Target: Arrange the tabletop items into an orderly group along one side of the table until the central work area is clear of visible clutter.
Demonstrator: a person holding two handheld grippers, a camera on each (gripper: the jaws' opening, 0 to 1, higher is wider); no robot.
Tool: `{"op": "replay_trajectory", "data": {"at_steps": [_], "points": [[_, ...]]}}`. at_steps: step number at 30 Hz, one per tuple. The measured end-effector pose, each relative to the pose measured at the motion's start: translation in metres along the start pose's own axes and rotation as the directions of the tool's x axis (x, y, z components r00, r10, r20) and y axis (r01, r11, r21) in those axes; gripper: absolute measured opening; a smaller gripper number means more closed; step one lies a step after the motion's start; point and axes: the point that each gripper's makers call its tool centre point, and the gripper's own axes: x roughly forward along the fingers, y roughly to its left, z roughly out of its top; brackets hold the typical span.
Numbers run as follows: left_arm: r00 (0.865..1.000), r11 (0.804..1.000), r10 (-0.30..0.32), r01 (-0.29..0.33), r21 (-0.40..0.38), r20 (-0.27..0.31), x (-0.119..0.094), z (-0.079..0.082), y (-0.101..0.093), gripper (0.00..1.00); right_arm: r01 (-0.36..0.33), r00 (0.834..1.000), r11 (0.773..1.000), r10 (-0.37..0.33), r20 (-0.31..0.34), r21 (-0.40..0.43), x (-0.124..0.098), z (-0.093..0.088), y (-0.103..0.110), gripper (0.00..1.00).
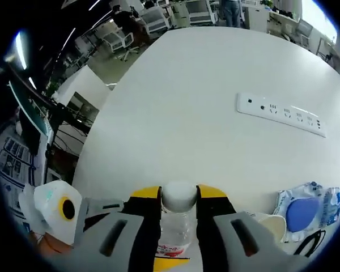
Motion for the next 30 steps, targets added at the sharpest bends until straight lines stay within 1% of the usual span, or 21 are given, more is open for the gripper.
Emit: {"op": "replay_trajectory", "data": {"at_steps": [3, 8, 9, 11, 15, 22, 26, 30], "points": [[1.000, 1.000, -0.019, 0.020, 0.008, -0.017, 0.001, -0.002, -0.003, 0.47, -0.001, 1.000, 1.000, 0.001, 0.007, 0.001, -0.002, -0.001, -0.001, 0.21], [0.999, 0.999, -0.037, 0.038, 0.017, -0.039, 0.001, -0.004, -0.008, 0.46, -0.005, 1.000, 1.000, 0.005, 0.013, -0.004, -0.007, -0.002, 0.000, 0.21], [0.998, 0.999, -0.039, 0.040, 0.017, -0.041, 0.002, -0.004, -0.008, 0.44, -0.007, 1.000, 1.000, 0.007, 0.016, -0.007, -0.008, -0.002, 0.002, 0.21], [0.997, 0.998, -0.060, 0.061, 0.015, -0.051, 0.001, -0.005, -0.011, 0.44, -0.009, 1.000, 1.000, 0.010, 0.019, -0.028, -0.011, -0.003, 0.005, 0.21], [0.995, 0.997, -0.073, 0.074, 0.009, -0.063, -0.001, -0.007, -0.013, 0.42, -0.015, 0.999, 0.999, 0.016, 0.029, -0.046, -0.016, -0.005, 0.008, 0.21], [0.994, 0.995, -0.073, 0.078, 0.065, -0.075, -0.004, -0.007, -0.023, 0.40, -0.030, 0.997, 0.998, 0.034, 0.063, -0.058, -0.030, -0.010, 0.012, 0.21], [0.995, 0.993, -0.072, 0.078, 0.090, -0.072, -0.003, -0.006, -0.026, 0.39, -0.043, 0.995, 0.998, 0.048, 0.089, -0.054, -0.038, -0.011, 0.013, 0.20], [0.996, 0.986, -0.064, 0.073, 0.148, -0.065, -0.003, -0.001, -0.028, 0.39, -0.054, 0.990, 0.996, 0.063, 0.127, -0.071, -0.046, -0.011, 0.016, 0.20]]}}
